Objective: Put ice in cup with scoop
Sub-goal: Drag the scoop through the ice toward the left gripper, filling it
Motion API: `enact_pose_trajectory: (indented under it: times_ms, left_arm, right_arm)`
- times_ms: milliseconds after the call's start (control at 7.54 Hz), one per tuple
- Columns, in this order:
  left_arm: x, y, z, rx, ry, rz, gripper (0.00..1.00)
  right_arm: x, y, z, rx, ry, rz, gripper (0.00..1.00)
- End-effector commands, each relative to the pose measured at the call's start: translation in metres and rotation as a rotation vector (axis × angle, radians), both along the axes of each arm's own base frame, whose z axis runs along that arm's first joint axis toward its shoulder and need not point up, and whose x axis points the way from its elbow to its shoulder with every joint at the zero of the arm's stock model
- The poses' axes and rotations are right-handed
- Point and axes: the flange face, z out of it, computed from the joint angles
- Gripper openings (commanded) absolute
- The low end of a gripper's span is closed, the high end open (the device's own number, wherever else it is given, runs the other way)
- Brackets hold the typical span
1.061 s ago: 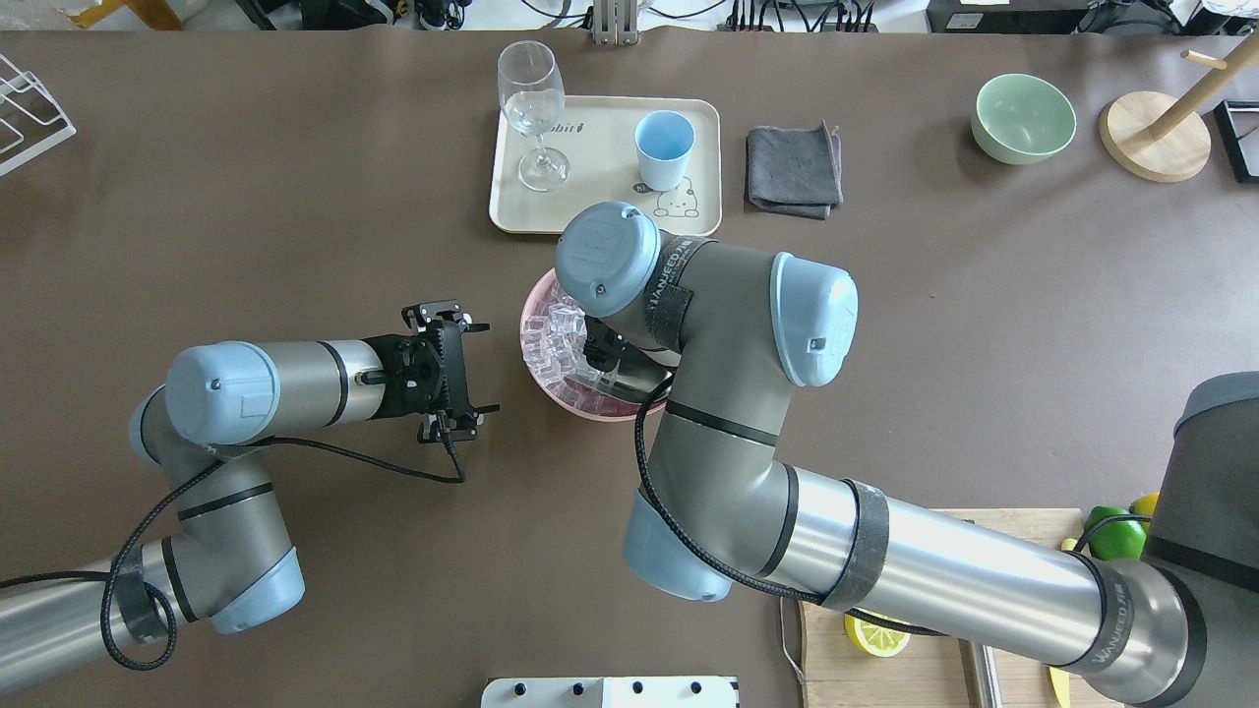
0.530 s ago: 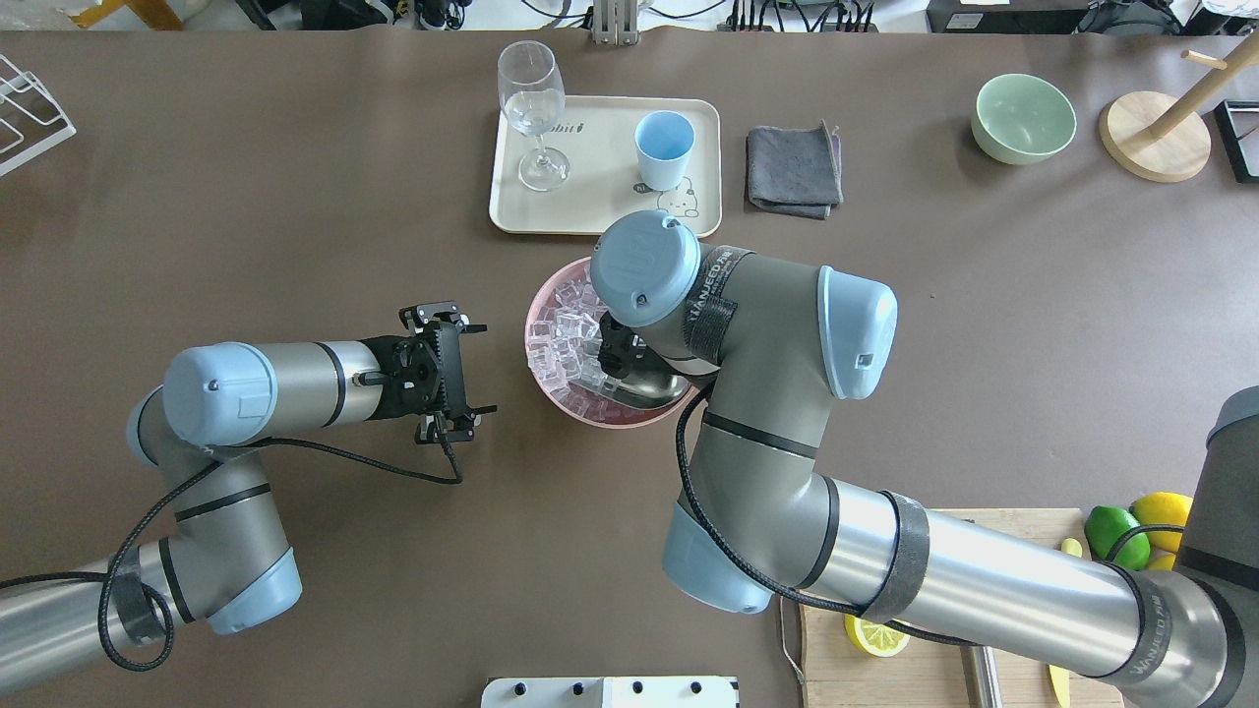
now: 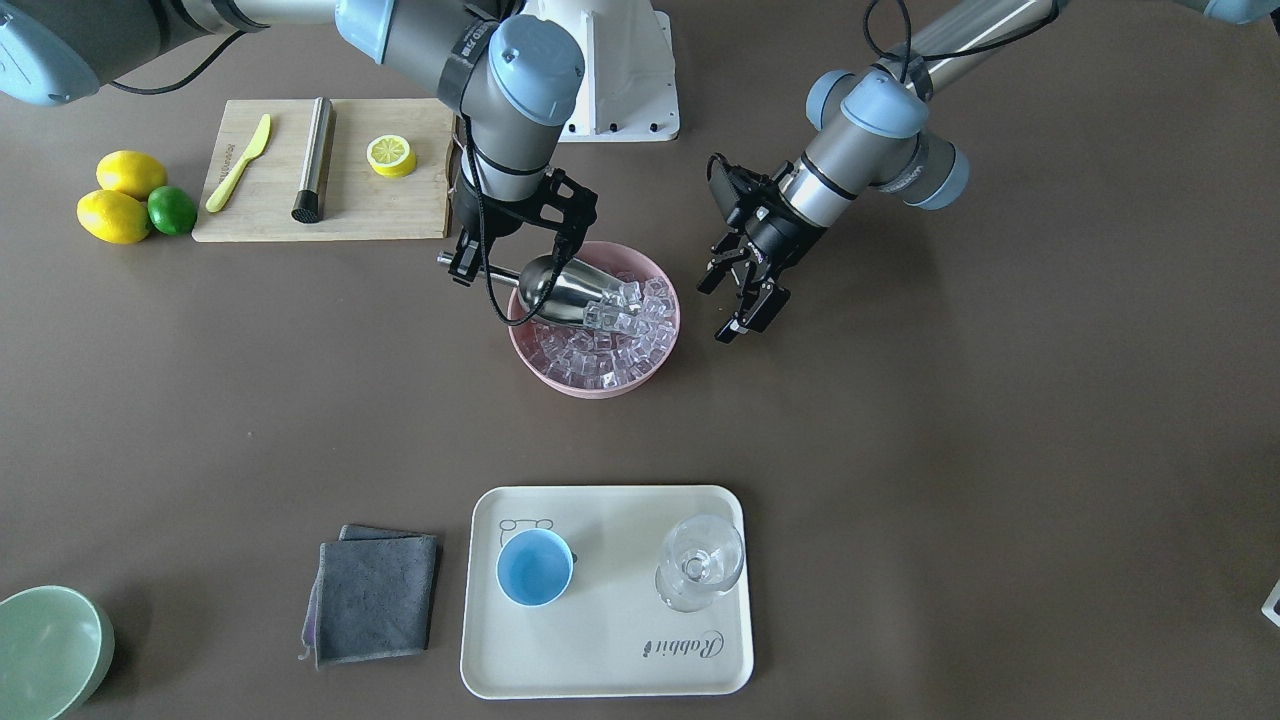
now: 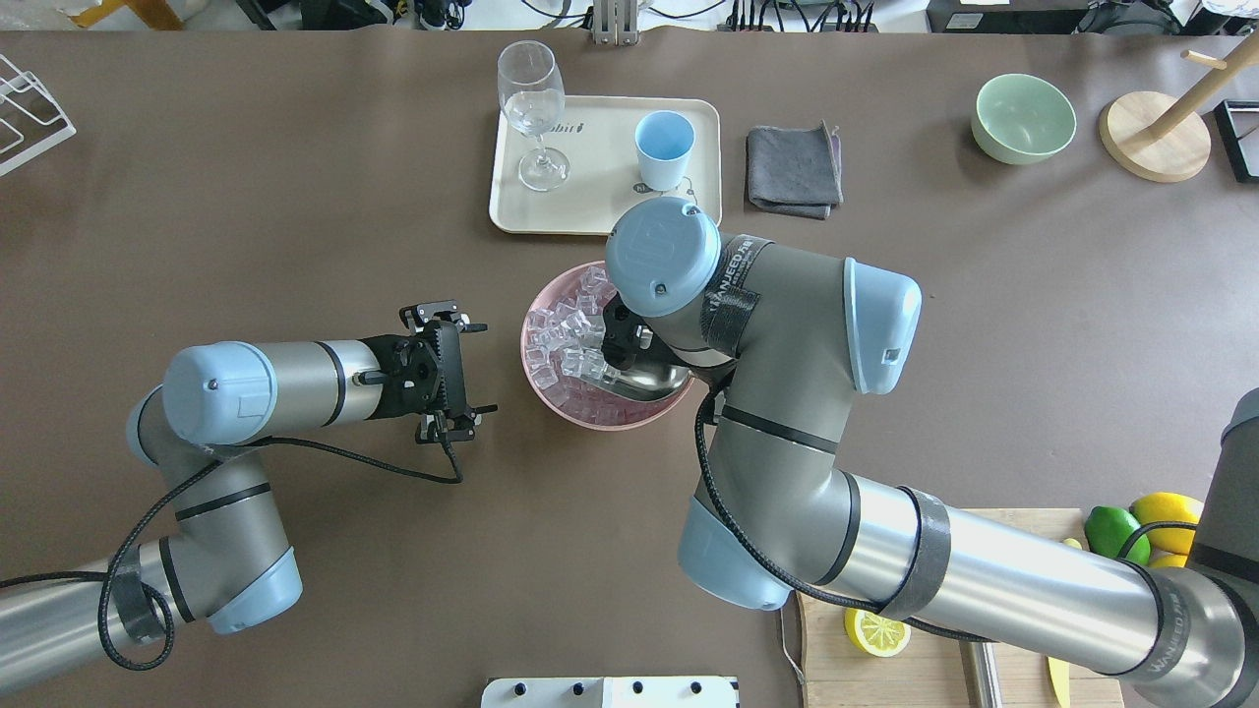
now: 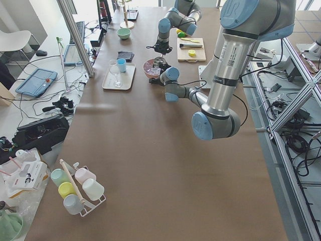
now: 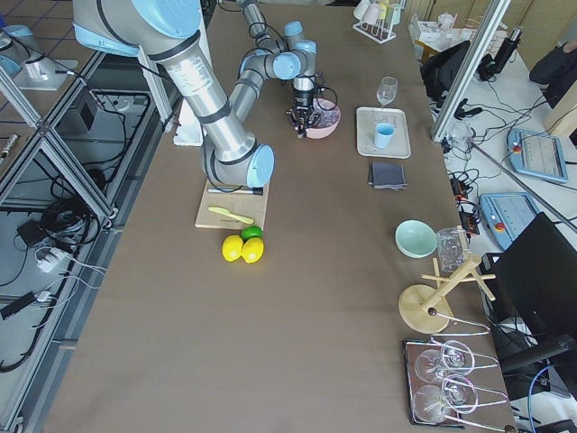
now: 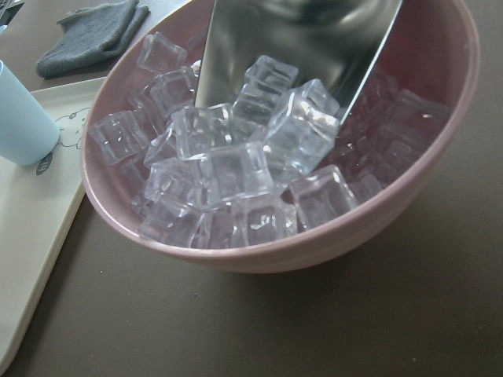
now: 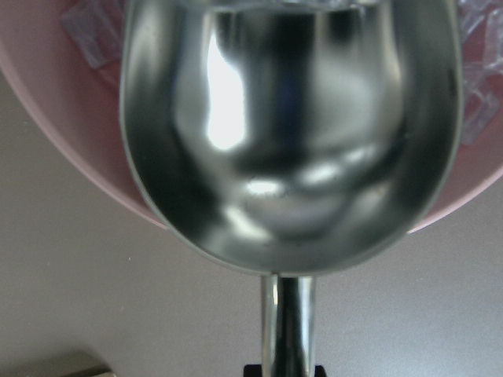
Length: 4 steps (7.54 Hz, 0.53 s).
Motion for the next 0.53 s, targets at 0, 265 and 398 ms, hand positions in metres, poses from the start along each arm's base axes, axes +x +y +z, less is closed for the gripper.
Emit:
enact_pose_trajectory:
  times_ms: [0, 265, 398]
  left_arm:
    - [0.0, 0.0, -0.001, 0.0, 0.001, 0.0, 0.98]
    - [0.0, 0.0, -0.001, 0.0, 0.001, 0.0, 0.98]
    - [0.001, 0.0, 0.0, 0.0, -0.001, 0.0, 0.98]
  right_arm:
    - [0.008, -0.01, 0.014, -0.024, -0.064, 0.008, 0.0]
    - [0.018, -0.012, 0.01, -0.015, -0.083, 0.019, 0.0]
    - [0.022, -0.013, 0.009, -0.016, -0.09, 0.023, 0.0]
